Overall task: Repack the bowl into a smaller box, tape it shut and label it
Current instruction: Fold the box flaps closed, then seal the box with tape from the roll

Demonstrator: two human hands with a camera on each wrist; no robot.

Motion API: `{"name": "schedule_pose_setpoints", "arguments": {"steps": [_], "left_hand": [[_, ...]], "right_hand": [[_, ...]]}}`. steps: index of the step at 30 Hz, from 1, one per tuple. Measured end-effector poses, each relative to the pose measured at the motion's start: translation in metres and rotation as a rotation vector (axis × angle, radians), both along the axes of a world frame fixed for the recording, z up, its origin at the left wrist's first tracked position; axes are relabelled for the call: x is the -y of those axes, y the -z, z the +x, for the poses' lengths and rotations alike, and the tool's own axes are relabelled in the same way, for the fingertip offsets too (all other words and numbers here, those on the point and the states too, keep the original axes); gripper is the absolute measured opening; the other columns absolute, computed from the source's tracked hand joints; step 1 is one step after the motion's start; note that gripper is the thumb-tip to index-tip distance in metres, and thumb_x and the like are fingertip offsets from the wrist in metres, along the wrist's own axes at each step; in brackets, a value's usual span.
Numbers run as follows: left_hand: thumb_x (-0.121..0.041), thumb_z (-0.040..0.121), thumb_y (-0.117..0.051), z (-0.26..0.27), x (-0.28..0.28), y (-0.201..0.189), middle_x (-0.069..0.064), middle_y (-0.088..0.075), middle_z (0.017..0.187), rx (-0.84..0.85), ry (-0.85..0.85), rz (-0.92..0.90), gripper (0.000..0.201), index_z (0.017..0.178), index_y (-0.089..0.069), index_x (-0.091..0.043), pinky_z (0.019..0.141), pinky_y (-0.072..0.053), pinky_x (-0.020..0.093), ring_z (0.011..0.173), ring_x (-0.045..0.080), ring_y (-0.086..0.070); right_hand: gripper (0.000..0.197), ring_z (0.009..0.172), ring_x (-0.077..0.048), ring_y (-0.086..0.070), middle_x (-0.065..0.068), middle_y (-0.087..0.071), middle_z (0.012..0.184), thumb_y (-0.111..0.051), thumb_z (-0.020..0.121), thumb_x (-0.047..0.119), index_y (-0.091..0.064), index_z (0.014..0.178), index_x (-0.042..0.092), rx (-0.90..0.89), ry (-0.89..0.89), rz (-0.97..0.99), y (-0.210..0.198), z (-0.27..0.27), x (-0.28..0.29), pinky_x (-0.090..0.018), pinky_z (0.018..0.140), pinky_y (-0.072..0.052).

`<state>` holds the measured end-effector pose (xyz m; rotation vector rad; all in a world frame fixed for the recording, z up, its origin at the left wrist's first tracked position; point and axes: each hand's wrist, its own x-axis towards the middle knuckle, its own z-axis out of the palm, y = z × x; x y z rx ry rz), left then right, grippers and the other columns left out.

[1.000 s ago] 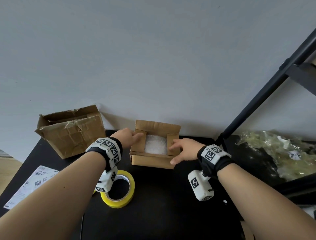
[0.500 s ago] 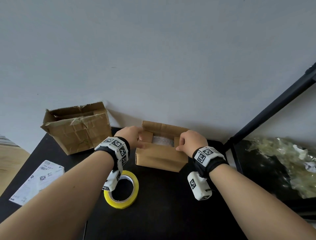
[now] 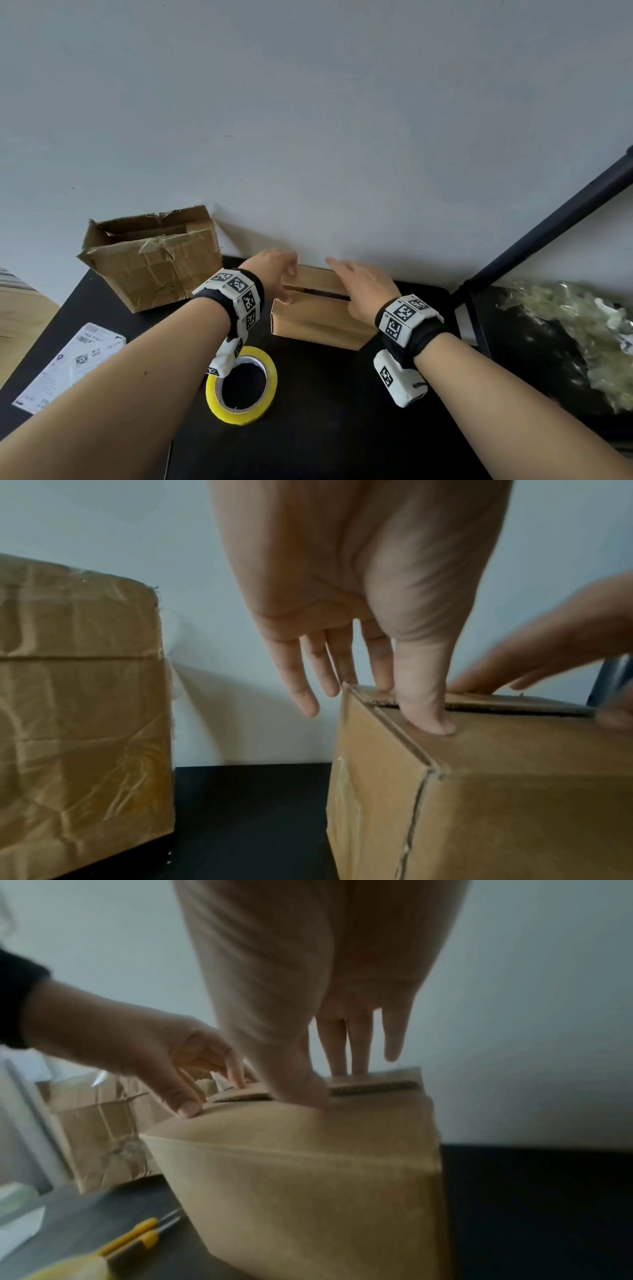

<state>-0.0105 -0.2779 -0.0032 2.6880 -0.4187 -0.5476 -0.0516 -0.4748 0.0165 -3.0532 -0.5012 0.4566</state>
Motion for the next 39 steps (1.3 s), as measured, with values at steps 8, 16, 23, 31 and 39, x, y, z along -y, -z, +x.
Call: {"name": "schedule_pose_setpoints", "arguments": {"steps": [8, 16, 23, 31, 39], "left_hand": [[-0.023, 0.071, -0.079, -0.002, -0.004, 0.004, 0.002, -0.064, 0.105, -0.053, -0.058, -0.070, 0.033, 0.098, -0.061, -0.021, 0.088, -0.049, 0.036, 0.102, 0.020, -0.059], [-0.020, 0.071, -0.080, -0.003, -0.007, 0.004, -0.001, -0.064, 0.116, -0.081, -0.097, -0.153, 0.022, 0.084, -0.063, -0.027, 0.094, -0.048, 0.037, 0.102, 0.018, -0.062], [-0.027, 0.085, -0.067, -0.019, -0.024, -0.001, -0.005, -0.054, 0.134, -0.108, -0.146, -0.310, 0.034, 0.119, -0.063, -0.028, 0.094, -0.044, 0.027, 0.103, 0.012, -0.061], [-0.023, 0.092, -0.057, -0.049, -0.078, -0.006, -0.003, -0.063, 0.106, 0.012, -0.382, -0.360, 0.026, 0.118, -0.058, -0.021, 0.082, -0.043, 0.024, 0.098, 0.014, -0.058], [-0.023, 0.091, -0.057, -0.098, -0.124, 0.028, -0.005, -0.065, 0.110, -0.185, -0.374, -0.154, 0.017, 0.105, -0.065, -0.027, 0.092, -0.049, 0.031, 0.102, 0.013, -0.059]], "right_hand": [[0.095, 0.128, -0.019, -0.045, 0.003, -0.045, 0.142, -0.083, 0.062, 0.043, -0.034, 0.141, 0.026, -0.158, 0.067, 0.093, 0.004, 0.000, 0.008, -0.030, 0.106, -0.034], [0.083, 0.118, -0.018, -0.051, 0.007, -0.050, 0.133, -0.082, 0.063, 0.041, -0.042, 0.134, 0.031, -0.135, 0.092, 0.091, 0.005, -0.002, 0.005, -0.029, 0.093, -0.040], [0.074, 0.130, -0.021, -0.042, -0.002, -0.045, 0.140, -0.075, 0.073, 0.046, -0.046, 0.136, 0.020, -0.135, 0.003, 0.079, -0.015, 0.002, -0.025, -0.033, 0.104, -0.036], [0.024, 0.099, -0.023, -0.058, -0.005, -0.063, 0.108, -0.052, 0.092, 0.018, -0.065, 0.111, 0.015, 0.098, -0.097, 0.366, -0.016, -0.016, -0.121, -0.028, 0.082, -0.043], [0.024, 0.108, -0.023, -0.057, -0.002, -0.058, 0.119, -0.059, 0.089, 0.019, -0.062, 0.113, 0.021, -0.273, -0.087, -0.021, 0.032, -0.039, -0.150, -0.034, 0.091, -0.050]]}}
